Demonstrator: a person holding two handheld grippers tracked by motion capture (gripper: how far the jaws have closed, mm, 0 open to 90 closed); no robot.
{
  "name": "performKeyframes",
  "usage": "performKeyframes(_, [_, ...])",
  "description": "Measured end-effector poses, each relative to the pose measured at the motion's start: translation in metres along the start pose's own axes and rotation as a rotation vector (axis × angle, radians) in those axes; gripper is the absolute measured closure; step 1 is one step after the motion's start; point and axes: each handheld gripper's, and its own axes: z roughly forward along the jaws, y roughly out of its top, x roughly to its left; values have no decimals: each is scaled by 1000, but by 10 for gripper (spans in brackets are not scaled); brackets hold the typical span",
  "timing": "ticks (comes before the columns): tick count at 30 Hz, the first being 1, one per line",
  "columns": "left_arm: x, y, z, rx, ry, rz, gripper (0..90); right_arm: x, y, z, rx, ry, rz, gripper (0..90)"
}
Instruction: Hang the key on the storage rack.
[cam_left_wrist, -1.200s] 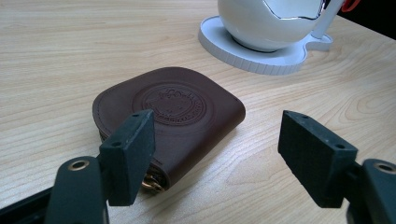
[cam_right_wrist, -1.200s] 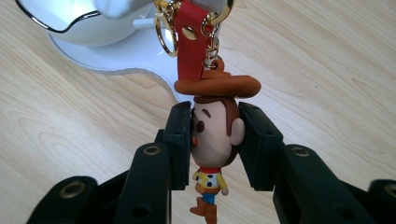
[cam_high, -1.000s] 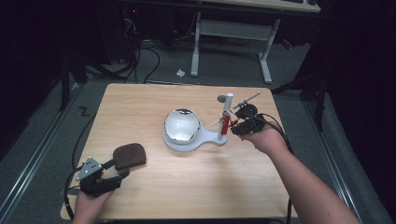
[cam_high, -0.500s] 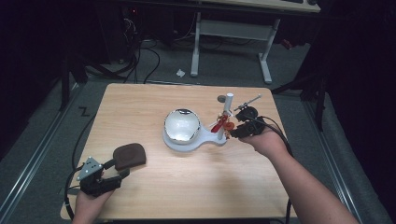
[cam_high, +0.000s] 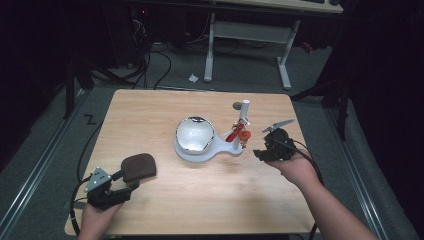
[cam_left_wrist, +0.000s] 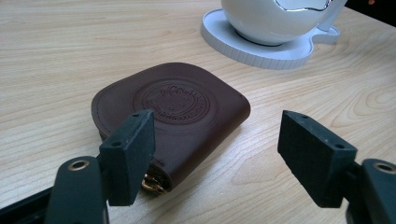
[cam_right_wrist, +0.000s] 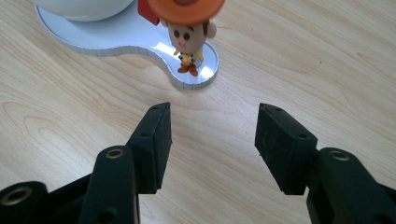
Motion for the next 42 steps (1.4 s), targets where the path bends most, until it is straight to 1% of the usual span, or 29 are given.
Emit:
performKeyframes(1, [0, 0, 0, 1, 1, -1, 279, -1, -5, 1, -4, 4, 11, 460])
performKeyframes(2, [0, 0, -1, 1, 3, -2, 279, -1, -9, 2, -1, 7, 10, 460])
performKeyframes(3, [0, 0, -1, 2, 4, -1, 279, -2, -14, 3, -16, 18, 14, 460])
performKeyframes(4, [0, 0, -1, 5, 4, -1, 279, -2, -19, 4, -12, 15, 20, 460])
performKeyframes(6, [0, 0, -1, 9, 4, 0, 281, -1, -30, 6, -40, 13, 13, 462])
performKeyframes(7, [0, 0, 0, 14, 4, 0, 281, -1, -30, 6, -40, 13, 13, 462])
performKeyframes(8, [0, -1, 0, 17, 6, 2, 284, 0, -41, 9, -63, 8, 12, 465])
performKeyframes(9, [0, -1, 0, 22, 7, 4, 285, 1, -47, 11, -70, 9, 8, 464])
performKeyframes(10, [-1, -1, 0, 23, 8, 6, 289, 2, -54, 13, -79, 16, 11, 465])
performKeyframes(12, [-2, -1, -1, 19, 10, 8, 297, 4, -67, 17, -106, 15, 27, 463])
performKeyframes(15, [-4, -2, -1, 22, 15, 10, 298, 10, -86, 26, -143, -5, 21, 460])
performKeyframes(16, [-6, -2, -1, 25, 24, 15, 299, 11, -92, 29, -156, -2, 28, 460])
performKeyframes(18, [-8, -2, -1, 26, 31, 19, 303, 12, -104, 37, -175, 19, 60, 456])
performKeyframes(21, [-10, -2, 0, 27, 38, 24, 303, 13, -121, 47, -200, 37, 77, 465])
performKeyframes(22, [-10, -2, 0, 27, 38, 24, 303, 13, -121, 47, -200, 37, 77, 465])
performKeyframes(23, [-11, -2, 1, 31, 38, 36, 303, 13, -131, 51, -218, 46, 73, 477])
performKeyframes(24, [-12, -2, 1, 34, 42, 40, 303, 14, -135, 52, -233, 47, 72, 479])
performKeyframes(26, [-12, -3, 3, 38, 50, 35, 301, 16, -144, 54, -275, 54, 63, 477])
performKeyframes(28, [-14, -3, 4, 36, 58, 24, 301, 19, -148, 50, -289, 60, 34, 484])
performKeyframes(30, [-16, -3, 6, 36, 68, 20, 298, 20, -148, 44, -325, 46, 15, 493])
performKeyframes(33, [-20, -2, 7, 45, 85, 27, 294, 18, -151, 41, -360, 32, 30, 495])
performKeyframes(35, [-22, -2, 7, 54, 88, 36, 294, 16, -153, 43, -367, 45, 29, 481])
performKeyframes(38, [-23, -1, 7, 59, 92, 41, 295, 14, -155, 46, -354, 57, 17, 445])
performKeyframes(40, [-22, -1, 6, 58, 87, 34, 295, 13, -156, 46, -347, 67, 32, 429])
performKeyframes(42, [-21, -1, 6, 59, 87, 25, 295, 12, -155, 46, -354, 72, 41, 423])
